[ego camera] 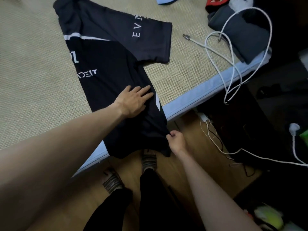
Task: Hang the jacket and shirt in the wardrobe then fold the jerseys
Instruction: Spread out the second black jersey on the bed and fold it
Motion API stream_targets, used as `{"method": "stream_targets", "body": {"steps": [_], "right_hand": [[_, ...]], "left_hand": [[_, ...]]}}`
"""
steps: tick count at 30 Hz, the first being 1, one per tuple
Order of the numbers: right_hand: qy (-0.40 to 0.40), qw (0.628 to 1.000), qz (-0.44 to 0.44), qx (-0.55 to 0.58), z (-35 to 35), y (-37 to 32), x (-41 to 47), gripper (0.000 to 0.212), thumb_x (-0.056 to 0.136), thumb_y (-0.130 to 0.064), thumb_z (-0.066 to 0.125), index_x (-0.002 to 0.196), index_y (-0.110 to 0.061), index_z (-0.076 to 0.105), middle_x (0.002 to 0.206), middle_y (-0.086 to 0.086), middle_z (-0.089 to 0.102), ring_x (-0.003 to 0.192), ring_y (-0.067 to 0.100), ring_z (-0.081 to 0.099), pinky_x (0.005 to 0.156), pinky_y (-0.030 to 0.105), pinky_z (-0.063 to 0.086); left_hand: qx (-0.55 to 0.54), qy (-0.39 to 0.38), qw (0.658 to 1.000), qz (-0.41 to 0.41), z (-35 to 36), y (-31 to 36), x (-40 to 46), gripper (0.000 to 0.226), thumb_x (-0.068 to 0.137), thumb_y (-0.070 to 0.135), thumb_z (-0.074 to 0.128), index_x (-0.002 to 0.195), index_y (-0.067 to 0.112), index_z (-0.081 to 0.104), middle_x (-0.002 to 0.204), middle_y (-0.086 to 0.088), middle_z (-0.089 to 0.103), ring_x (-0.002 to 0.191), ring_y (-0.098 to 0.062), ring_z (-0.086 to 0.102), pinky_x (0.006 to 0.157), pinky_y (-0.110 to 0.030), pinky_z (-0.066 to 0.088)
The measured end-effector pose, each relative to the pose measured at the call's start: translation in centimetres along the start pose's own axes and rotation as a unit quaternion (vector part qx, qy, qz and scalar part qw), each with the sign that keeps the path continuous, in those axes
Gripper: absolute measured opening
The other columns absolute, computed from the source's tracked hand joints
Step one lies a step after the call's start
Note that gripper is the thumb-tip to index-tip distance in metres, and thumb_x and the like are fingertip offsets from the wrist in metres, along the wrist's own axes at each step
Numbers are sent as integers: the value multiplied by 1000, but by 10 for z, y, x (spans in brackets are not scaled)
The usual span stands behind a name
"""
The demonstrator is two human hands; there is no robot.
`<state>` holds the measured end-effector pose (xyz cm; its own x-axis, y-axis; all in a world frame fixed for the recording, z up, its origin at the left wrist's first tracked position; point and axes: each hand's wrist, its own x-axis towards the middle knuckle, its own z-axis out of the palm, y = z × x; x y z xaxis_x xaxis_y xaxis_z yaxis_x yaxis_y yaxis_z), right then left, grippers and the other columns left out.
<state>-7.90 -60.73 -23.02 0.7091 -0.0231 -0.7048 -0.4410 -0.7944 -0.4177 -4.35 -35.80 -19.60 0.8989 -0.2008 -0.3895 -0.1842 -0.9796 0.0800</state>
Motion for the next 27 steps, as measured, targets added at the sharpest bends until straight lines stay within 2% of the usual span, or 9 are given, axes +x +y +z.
{"method": "stream_targets", "body": {"steps": [2, 4, 6, 8, 13, 16, 20, 24, 27], "right_hand": [[-15, 999, 42, 1, 0, -3, 8, 38, 98, -9, 51, 61, -16, 43, 64, 5, 48, 59, 19, 46, 71, 32, 40], [-3, 998, 54, -37, -2, -18, 14, 24, 100, -17, 50, 79, -11, 60, 88, 11, 64, 82, 28, 63, 79, 34, 47], [42, 993, 15, -109, -14, -43, 11, 17, 99, -22, 52, 105, -12, 64, 111, 9, 65, 103, 32, 64, 85, 37, 53], [85, 987, -73, -116, -27, -70, 6, 11, 97, -21, 54, 104, -17, 61, 112, 5, 67, 103, 29, 64, 88, 41, 55], [95, 981, -118, 120, -46, -150, 40, 12, 96, -22, 59, 99, -14, 67, 96, 2, 74, 96, 24, 71, 90, 39, 58], [-93, 880, 21, 465, -49, -200, 88, 42, 98, -26, 61, 130, 0, 56, 127, 19, 67, 118, 30, 67, 104, 38, 52], [-185, 721, 87, 662, -23, -253, 127, 68, 96, -33, 67, 150, -1, 42, 145, 16, 57, 136, 27, 54, 118, 38, 39], [-207, 670, 69, 710, -9, -289, 146, 40, 94, -27, 69, 128, -6, 67, 128, 16, 70, 124, 31, 64, 114, 44, 43], [-100, 694, 91, 707, -12, -307, 162, 29, 92, -22, 71, 119, -11, 71, 116, 12, 76, 106, 27, 73, 101, 45, 54]], "left_hand": [[-35, 31, 999, -10, 12, 5, -5, 69, 102, 42, 35, 162, 28, 2, 170, -2, -5, 154, -24, 17, 124, -51, 15], [-58, 62, 996, -20, 20, 9, -7, 71, 102, 44, 33, 162, 26, -1, 170, -2, -6, 155, -23, 14, 125, -51, 9], [-82, 51, 995, 2, 21, 6, -10, 71, 103, 45, 31, 161, 25, -5, 170, -1, -7, 156, -21, 11, 125, -47, 4], [-110, 49, 993, 9, 17, -1, -13, 70, 104, 45, 30, 161, 24, -5, 170, 0, -8, 156, -18, 10, 125, -45, 2], [-230, 162, 947, -153, -8, -52, 3, 68, 104, 38, 37, 162, 17, 7, 170, -2, 4, 155, -15, 12, 126, -46, 2], [-235, 178, 927, -232, -24, -99, 30, 68, 104, 38, 38, 162, 15, 10, 170, -5, 5, 156, -19, 10, 125, -50, 2], [-229, 174, 911, -295, -33, -145, 86, 66, 105, 46, 31, 162, 19, 10, 170, -6, 0, 156, -22, 5, 123, -56, -1], [-237, 166, 884, -368, -26, -166, 146, 63, 106, 48, 22, 162, 23, 10, 170, -2, -2, 157, -19, 0, 122, -60, -4], [-172, 194, 886, -385, -9, -166, 166, 63, 104, 48, 19, 162, 25, 11, 170, 1, 4, 156, -17, 3, 121, -64, -2]]}}
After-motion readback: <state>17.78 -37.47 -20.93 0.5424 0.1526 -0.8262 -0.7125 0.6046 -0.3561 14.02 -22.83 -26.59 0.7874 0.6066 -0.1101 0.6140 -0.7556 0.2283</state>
